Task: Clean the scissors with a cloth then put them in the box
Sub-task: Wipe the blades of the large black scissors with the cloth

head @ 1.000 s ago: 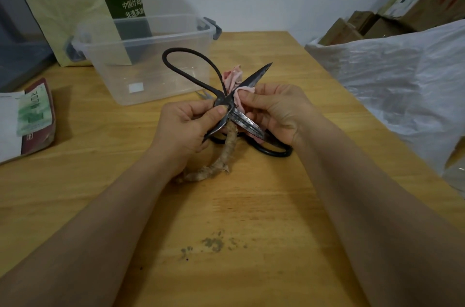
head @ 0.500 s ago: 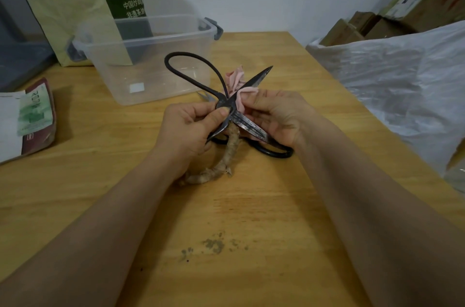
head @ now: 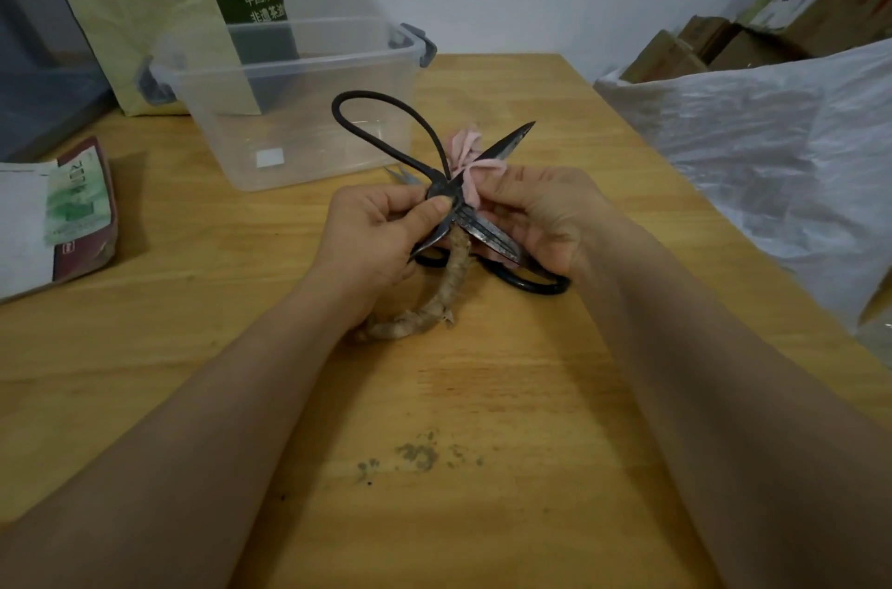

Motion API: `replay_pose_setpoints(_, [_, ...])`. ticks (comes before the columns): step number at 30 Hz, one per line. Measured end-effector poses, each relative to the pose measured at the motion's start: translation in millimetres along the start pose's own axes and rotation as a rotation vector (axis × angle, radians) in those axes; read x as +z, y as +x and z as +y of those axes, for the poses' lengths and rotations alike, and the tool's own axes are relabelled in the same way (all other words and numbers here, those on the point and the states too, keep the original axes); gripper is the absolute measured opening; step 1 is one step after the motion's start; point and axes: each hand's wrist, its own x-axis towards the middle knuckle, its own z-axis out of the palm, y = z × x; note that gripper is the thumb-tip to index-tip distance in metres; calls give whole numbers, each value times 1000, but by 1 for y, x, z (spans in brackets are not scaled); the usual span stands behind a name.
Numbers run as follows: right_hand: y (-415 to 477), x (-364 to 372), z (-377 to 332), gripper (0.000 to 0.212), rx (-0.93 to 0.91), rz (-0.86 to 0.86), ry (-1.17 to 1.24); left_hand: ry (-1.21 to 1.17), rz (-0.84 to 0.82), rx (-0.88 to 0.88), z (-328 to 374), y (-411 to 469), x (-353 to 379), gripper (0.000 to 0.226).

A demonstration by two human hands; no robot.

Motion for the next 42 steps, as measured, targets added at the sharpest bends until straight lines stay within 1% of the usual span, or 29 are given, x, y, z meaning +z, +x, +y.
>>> replay_pose_setpoints(2, [1,0,1,14,-1,-32,-54,0,-7,-16,2,-1,0,15])
replay_pose_setpoints(4, [3,-1,-2,19,-27,0,-37,6,-24,-24,1,0,-1,14])
replay_pose_setpoints(7, [3,-4,-8,7,-56,86,73,12,-26,-16,-1,3,-1,13])
replay_pose_setpoints(11, [7,-10,-13,6,-116,186,218,28,-28,-3,-1,2,0,13])
replay_pose_setpoints(13, [6,-10,-11,5,-97,163,190,41,-22,-4,-2,2,-1,14])
replay_pose_setpoints(16, [1,-5,-2,8,-7,32,20,44,-12,-7,-2,1,-1,13])
replay_pose_setpoints(18, [1,-1,-1,6,-7,0,-36,35,-7,-20,-1,0,-1,12])
replay_pose_setpoints(20, [1,1,-4,6,-31,39,0,16,-14,-24,0,0,0,13])
replay_pose_setpoints(22, [1,0,-7,6,-57,82,85,5,-15,-21,0,1,1,14])
replay_pose_setpoints(28, [5,-4,-11,8,-102,184,238,33,-22,-12,2,0,4,17])
replay_pose_setpoints(30, [6,-5,-9,9,-99,189,199,37,-10,-19,2,0,3,17])
replay_pose_setpoints(31, [4,-4,-7,8,-82,168,132,36,-2,-17,1,0,3,16])
replay_pose_setpoints(33, [0,-3,-1,7,-19,70,-17,24,8,-11,2,-2,3,14])
replay_pose_setpoints(35, [-2,-2,2,14,22,-25,-83,2,-1,-4,3,-3,3,13])
replay_pose_setpoints(37, [0,-2,-1,14,4,2,-64,-12,-17,-7,5,-3,3,14])
replay_pose_setpoints(39, [4,-2,-3,10,-23,66,19,7,-31,-12,5,-3,3,16])
replay_pose_setpoints(42, [7,-5,-5,10,-34,126,104,51,-39,-24,5,-1,4,15])
